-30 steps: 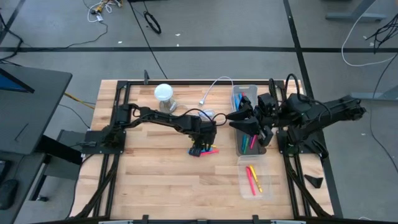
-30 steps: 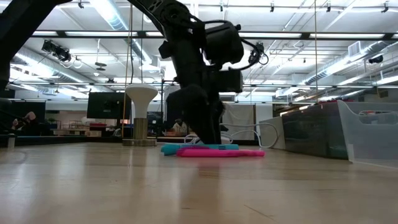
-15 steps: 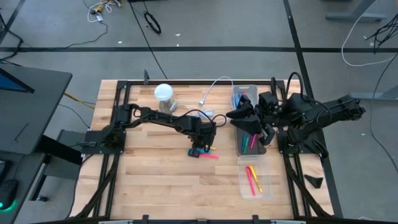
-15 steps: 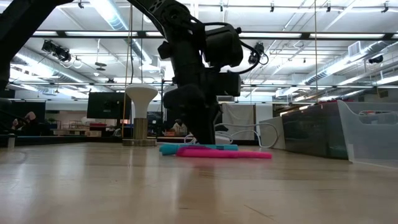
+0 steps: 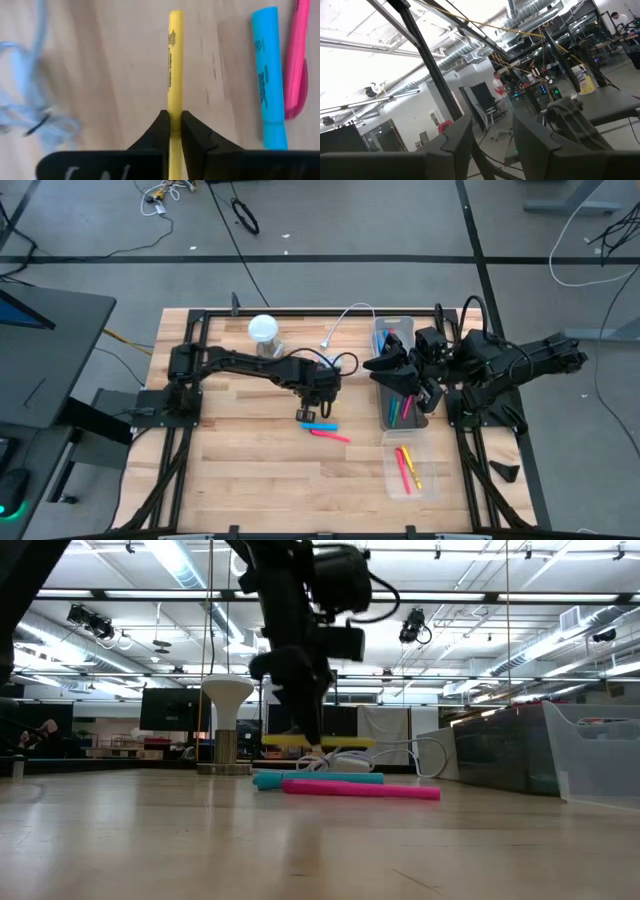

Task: Pick & Place Markers
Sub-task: Put the yellow pen into the transparent bin

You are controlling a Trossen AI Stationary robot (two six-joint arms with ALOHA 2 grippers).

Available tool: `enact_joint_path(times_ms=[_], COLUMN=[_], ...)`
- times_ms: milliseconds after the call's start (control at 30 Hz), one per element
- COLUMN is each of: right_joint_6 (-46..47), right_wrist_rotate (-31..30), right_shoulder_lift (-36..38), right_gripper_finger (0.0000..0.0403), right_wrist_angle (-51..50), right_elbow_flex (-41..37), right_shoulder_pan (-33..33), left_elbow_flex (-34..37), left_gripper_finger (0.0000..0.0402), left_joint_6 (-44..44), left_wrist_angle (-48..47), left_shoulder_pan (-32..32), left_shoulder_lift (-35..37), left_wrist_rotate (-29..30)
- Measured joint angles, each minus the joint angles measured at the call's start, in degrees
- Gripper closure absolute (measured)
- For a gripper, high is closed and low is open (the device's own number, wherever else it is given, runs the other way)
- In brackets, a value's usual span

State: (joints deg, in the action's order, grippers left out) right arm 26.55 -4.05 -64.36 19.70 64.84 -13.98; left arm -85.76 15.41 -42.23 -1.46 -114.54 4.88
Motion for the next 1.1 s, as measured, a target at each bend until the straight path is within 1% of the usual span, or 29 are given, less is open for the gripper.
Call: enact_joint_path(times_ms=[100, 200, 333, 467, 533, 633, 667, 767, 900, 1033, 1100], right_joint_6=[0.78, 7.60, 17.33, 23.62, 26.22, 32.63, 34.97, 40.55, 45.48, 49.33, 50.12], right_wrist_rotate=[0.00, 0.84, 5.15, 7.17, 6.55, 3.20, 2.17, 1.61, 1.79, 2.16, 2.16], right_shoulder_lift=[0.00, 0.02, 0.02, 0.02, 0.04, 0.04, -0.05, -1.00, -3.66, -7.26, -9.14], right_gripper_finger=[0.0261, 0.0261, 0.0261, 0.0261, 0.0261, 0.0261, 0.0261, 0.0260, 0.0243, 0.0212, 0.0196], right_wrist_angle=[0.02, -0.02, -0.14, -1.18, -2.75, -6.29, -7.79, -11.99, -13.87, -12.98, -12.35], right_elbow_flex=[0.00, 0.00, 0.00, 0.00, 0.00, 0.00, 0.00, 0.00, 0.00, 0.00, 0.00], right_shoulder_pan=[0.00, 0.00, 0.04, -0.03, -0.03, 0.46, 0.78, 1.97, 2.42, 2.79, 2.98], left_elbow_flex=[0.00, -0.04, -0.05, -0.09, -0.09, -0.09, -0.09, -0.09, -0.09, -0.09, -0.15], left_gripper_finger=[0.0376, 0.0376, 0.0376, 0.0376, 0.0376, 0.0376, 0.0376, 0.0376, 0.0376, 0.0376, 0.0376], left_joint_6=[2.15, 5.30, 8.71, 12.03, 14.74, 20.73, 23.23, 31.15, 39.47, 46.11, 49.79], left_wrist_angle=[-2.41, -4.60, -5.58, -5.79, -6.16, -6.32, -6.22, -5.72, -3.96, -0.85, 2.19], left_shoulder_pan=[0.71, 1.89, 3.41, 4.87, 5.70, 7.19, 7.77, 9.73, 12.68, 15.94, 17.63], left_shoulder_lift=[3.65, 7.97, 13.56, 19.07, 21.38, 24.79, 25.73, 28.23, 30.83, 32.56, 32.82], left_wrist_rotate=[3.37, 8.37, 14.30, 21.13, 24.46, 28.78, 29.84, 33.32, 37.71, 41.09, 43.17])
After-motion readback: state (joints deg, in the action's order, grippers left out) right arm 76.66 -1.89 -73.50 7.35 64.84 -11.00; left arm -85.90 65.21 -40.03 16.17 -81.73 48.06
